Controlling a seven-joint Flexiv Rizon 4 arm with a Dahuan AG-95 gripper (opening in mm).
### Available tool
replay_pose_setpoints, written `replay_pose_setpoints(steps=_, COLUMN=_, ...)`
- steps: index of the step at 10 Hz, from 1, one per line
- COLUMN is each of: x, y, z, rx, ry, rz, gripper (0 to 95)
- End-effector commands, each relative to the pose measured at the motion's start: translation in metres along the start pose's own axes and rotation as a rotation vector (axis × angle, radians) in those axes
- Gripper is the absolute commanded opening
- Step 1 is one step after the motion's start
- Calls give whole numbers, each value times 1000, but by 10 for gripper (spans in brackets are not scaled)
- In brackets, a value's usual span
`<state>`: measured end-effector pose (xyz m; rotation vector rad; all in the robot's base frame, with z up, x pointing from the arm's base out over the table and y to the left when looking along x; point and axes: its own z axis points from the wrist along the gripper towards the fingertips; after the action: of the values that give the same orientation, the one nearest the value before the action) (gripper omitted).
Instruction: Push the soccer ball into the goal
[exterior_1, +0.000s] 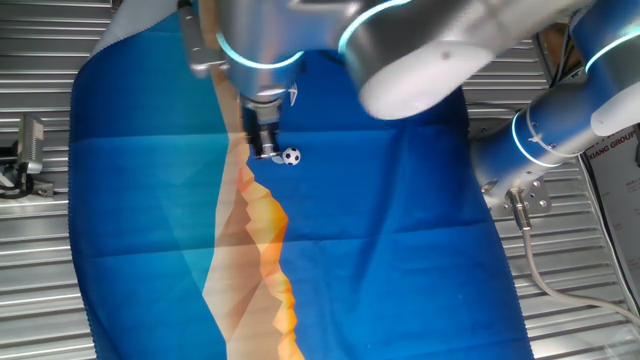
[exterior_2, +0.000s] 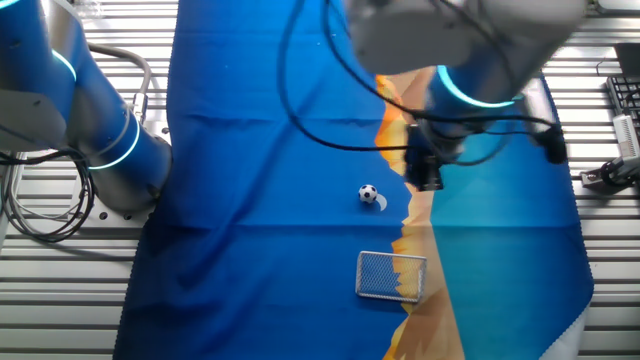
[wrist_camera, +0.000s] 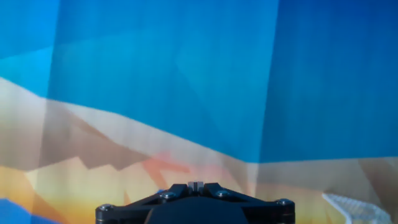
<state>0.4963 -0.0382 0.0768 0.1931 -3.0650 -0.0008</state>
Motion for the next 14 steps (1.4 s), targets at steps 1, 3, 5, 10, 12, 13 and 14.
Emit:
replay_pose_setpoints(steps=1, x=29, y=2, z=4, rx=-2, ry=-12, rz=2, gripper=0)
replay_pose_setpoints(steps=3, x=51, y=7, z=8, rx=-4, ry=-20, rz=8, gripper=0)
replay_pose_setpoints(steps=5, x=75, y=15, z=16, rx=-7, ry=-40, rz=14, gripper=0)
replay_pose_setpoints(steps=10, x=97, y=24, z=27, rx=-10, ry=-60, rz=20, gripper=0)
replay_pose_setpoints(steps=12, x=97, y=21, z=36, rx=-10, ry=-78, rz=11, gripper=0)
replay_pose_setpoints(steps=13, x=97, y=20, z=39, rx=-10, ry=-84, rz=9, gripper=0)
replay_pose_setpoints(steps=14, x=96, y=19, z=44, rx=-8, ry=-89, rz=7, gripper=0)
